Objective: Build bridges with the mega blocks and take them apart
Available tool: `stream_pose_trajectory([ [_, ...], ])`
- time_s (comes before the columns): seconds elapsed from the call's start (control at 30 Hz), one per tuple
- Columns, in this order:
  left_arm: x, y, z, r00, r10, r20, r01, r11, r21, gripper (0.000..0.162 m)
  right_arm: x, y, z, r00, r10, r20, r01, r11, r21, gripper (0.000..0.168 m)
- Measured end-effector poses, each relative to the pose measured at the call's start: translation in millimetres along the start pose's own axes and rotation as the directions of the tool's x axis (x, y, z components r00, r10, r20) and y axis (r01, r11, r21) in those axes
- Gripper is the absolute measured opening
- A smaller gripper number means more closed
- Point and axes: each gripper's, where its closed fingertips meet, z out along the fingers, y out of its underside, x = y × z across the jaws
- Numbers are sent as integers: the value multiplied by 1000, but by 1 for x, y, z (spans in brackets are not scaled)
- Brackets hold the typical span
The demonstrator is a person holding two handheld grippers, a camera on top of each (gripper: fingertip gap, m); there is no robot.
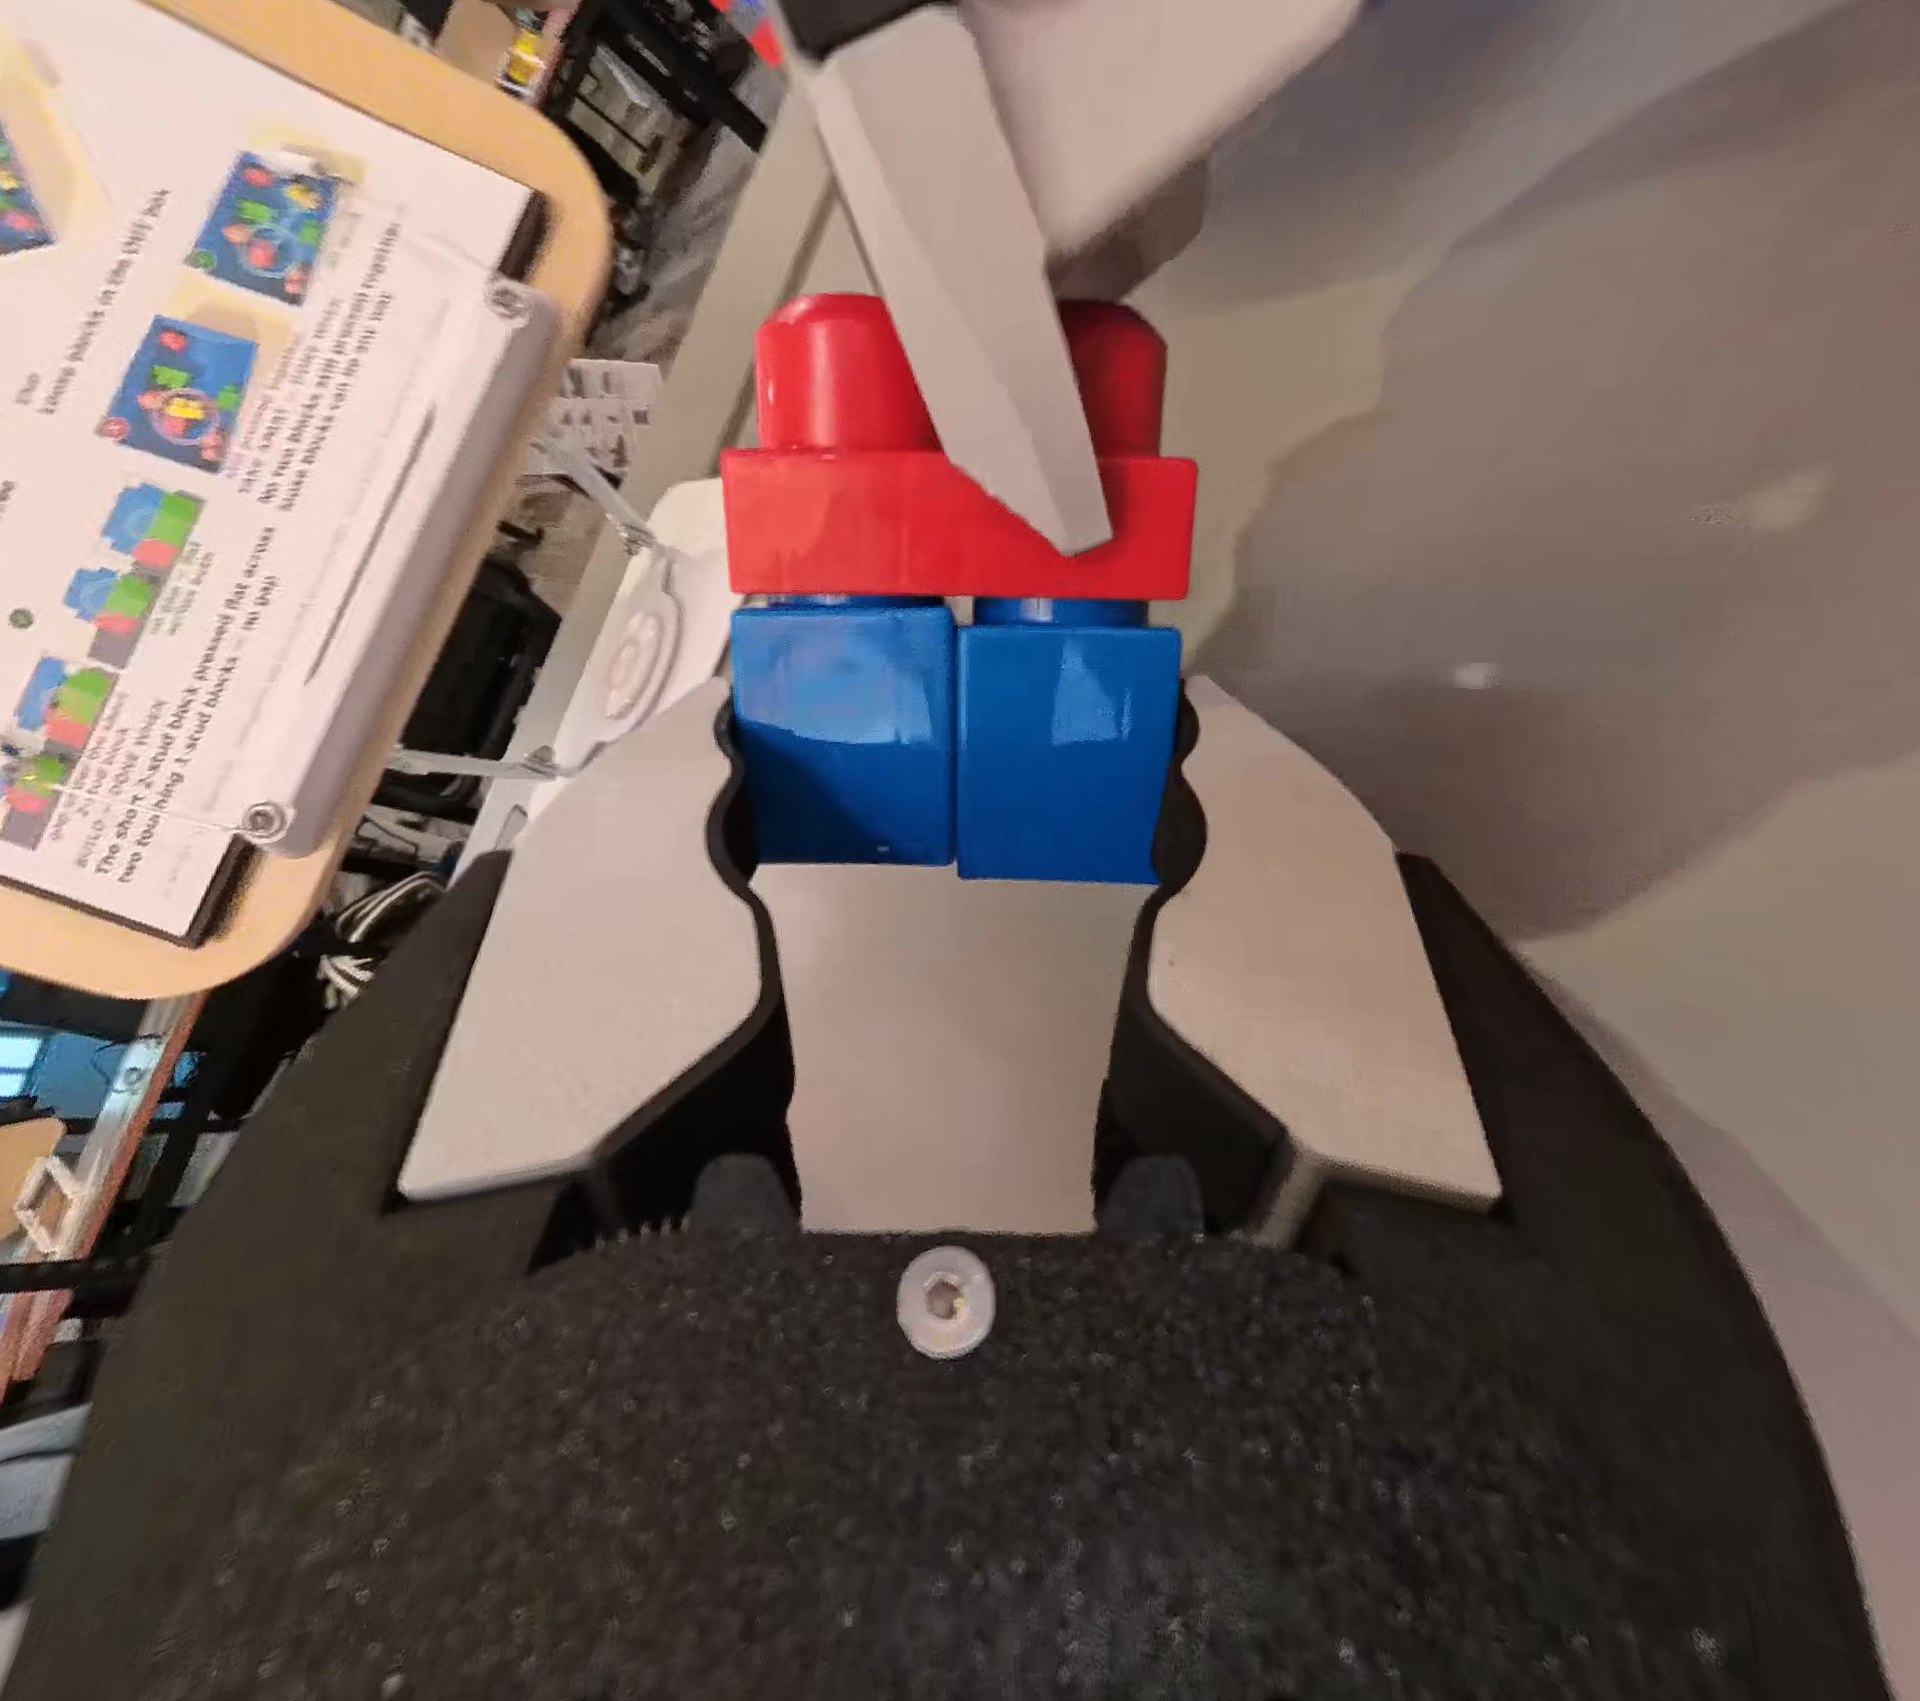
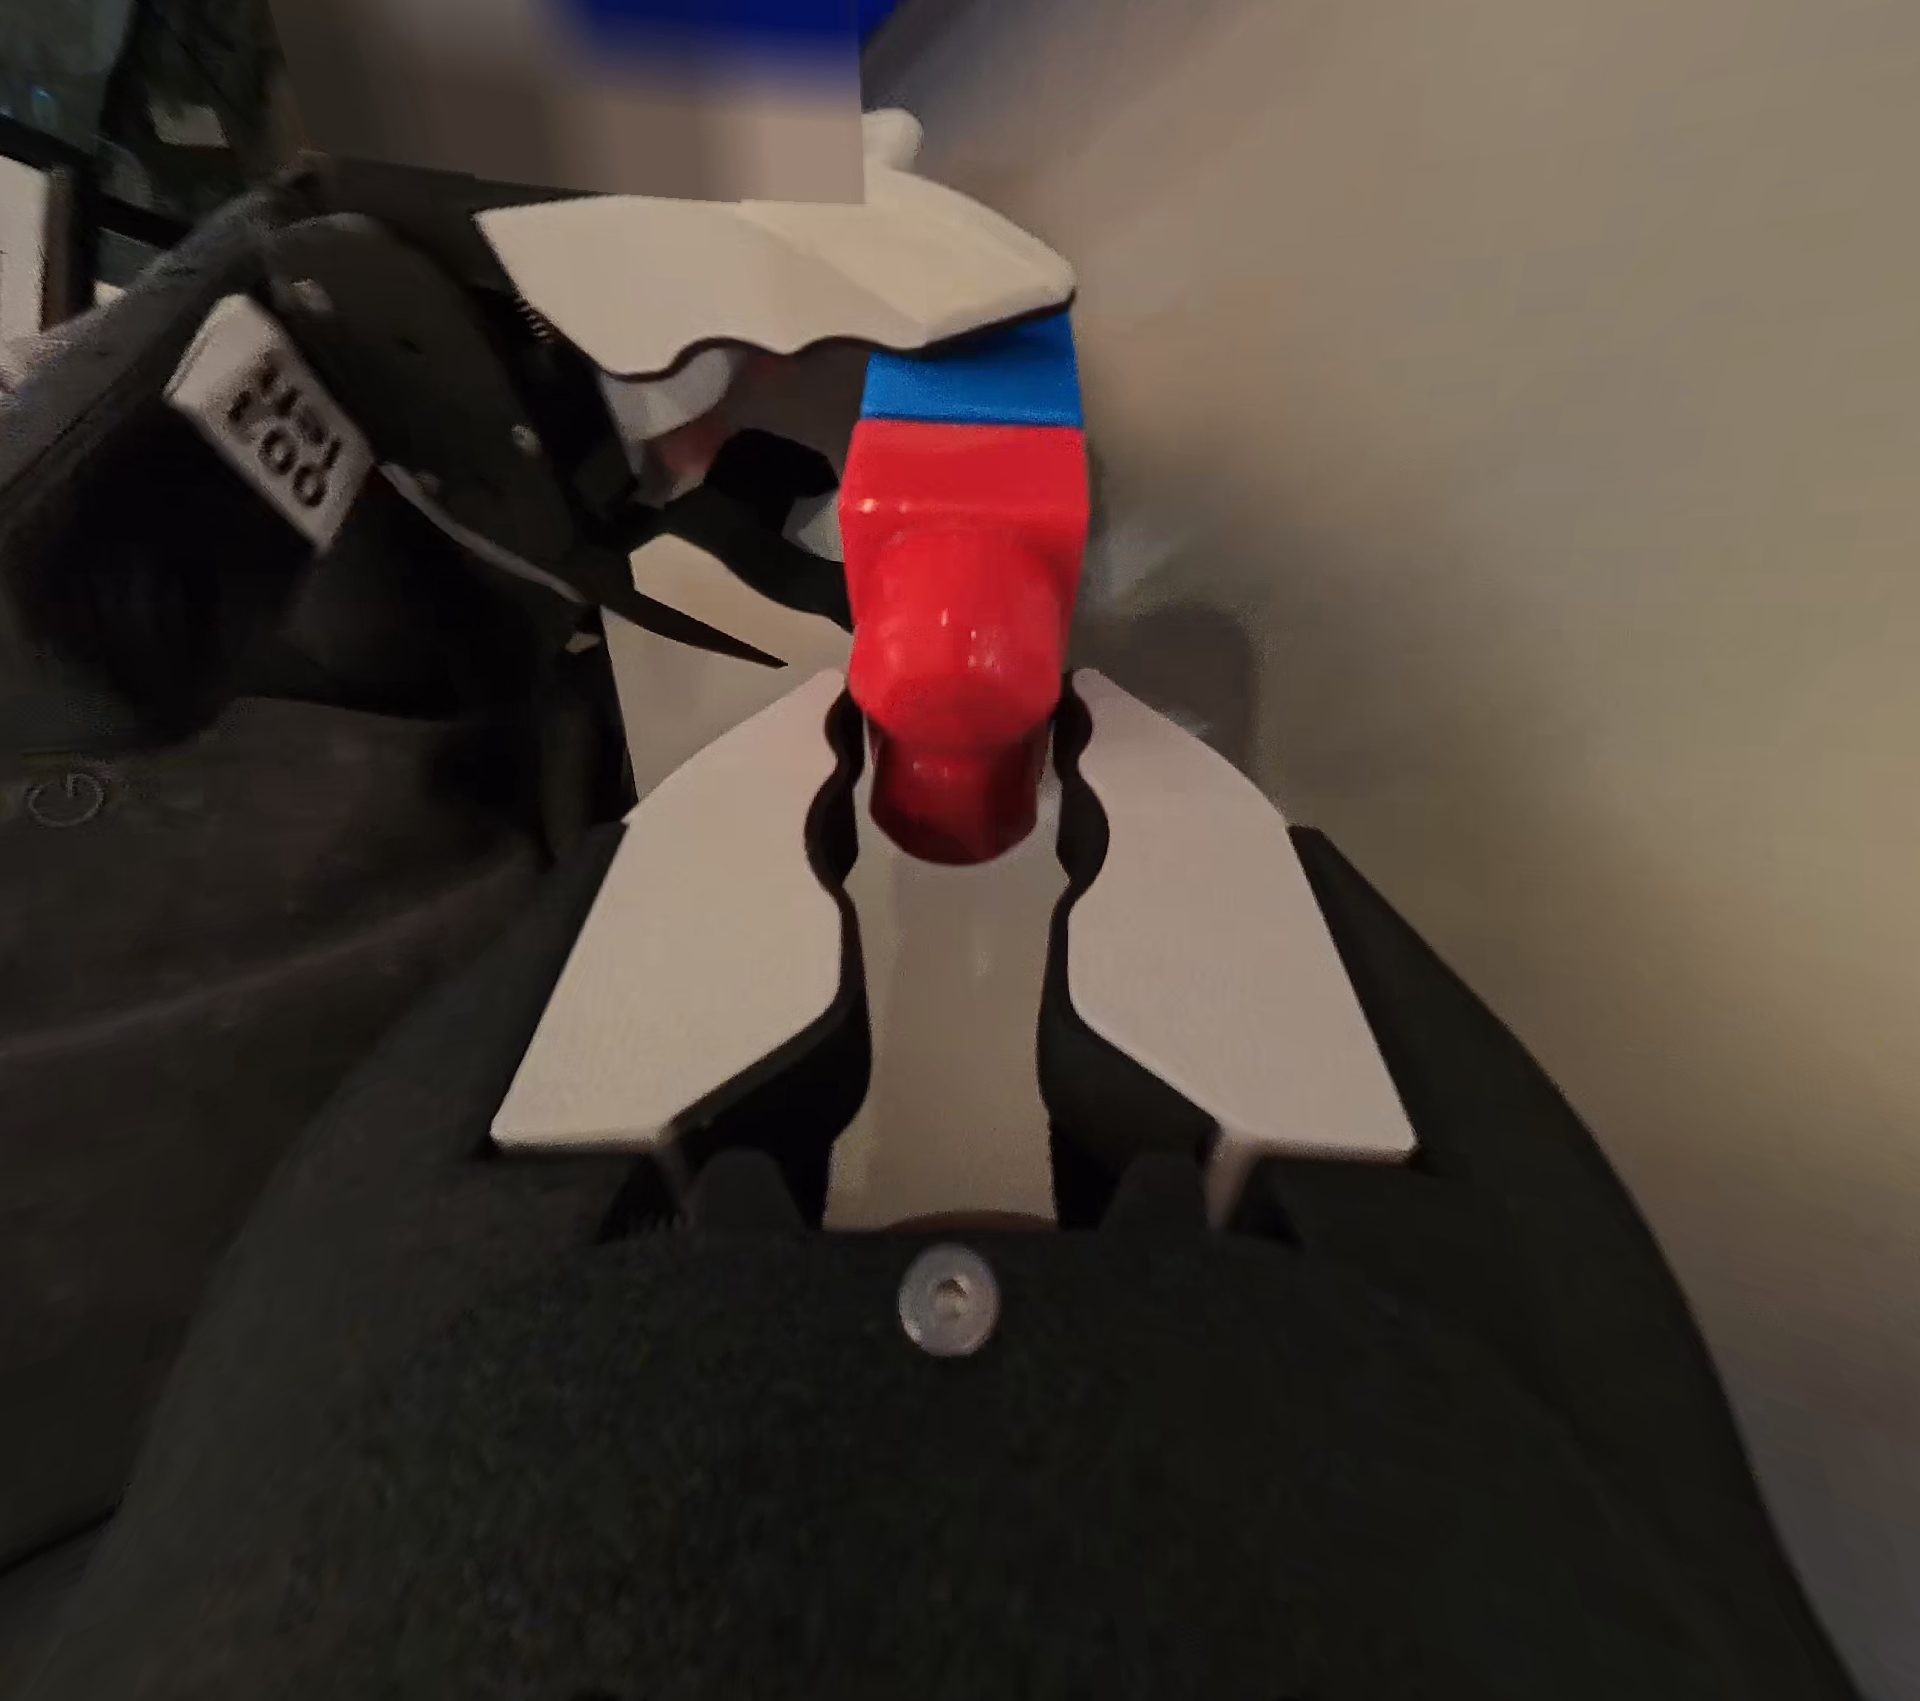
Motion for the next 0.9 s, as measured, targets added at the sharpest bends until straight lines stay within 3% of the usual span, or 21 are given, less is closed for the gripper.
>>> stream_pose_trajectory([
  [0.1,-26,-1,7,991,-130,22,129,991,46,74,2,-34,-37,997,-72,11,67,967,246,54],
  [0.17,-45,-3,12,971,-240,24,236,966,102,74,-1,-65,-69,992,-105,76,52,859,509,67],
  [0.23,-59,-12,14,938,-346,-24,345,922,177,74,0,-84,-86,967,-100,233,-81,747,660,77],
  [0.3,-73,-27,16,906,-416,-81,422,869,260,74,9,-90,-82,896,-31,443,-288,718,633,90],
  [0.43,-92,-49,21,873,-448,-193,487,791,370,74,23,-94,-79,678,36,734,-578,643,503,93],
  [0.5,-92,-51,23,880,-416,-229,475,774,419,74,15,-91,-84,514,11,857,-657,647,386,93],
  [0.53,-91,-50,25,884,-404,-236,468,774,428,74,10,-88,-81,476,14,879,-657,671,345,93],
  [0.63,-84,-46,28,867,-397,-301,496,747,443,74,0,-78,-68,478,38,877,-610,733,301,94],
  [0.9,-62,-37,38,847,-354,-396,507,760,406,75,-4,-77,-45,452,77,889,-587,776,231,104],
])
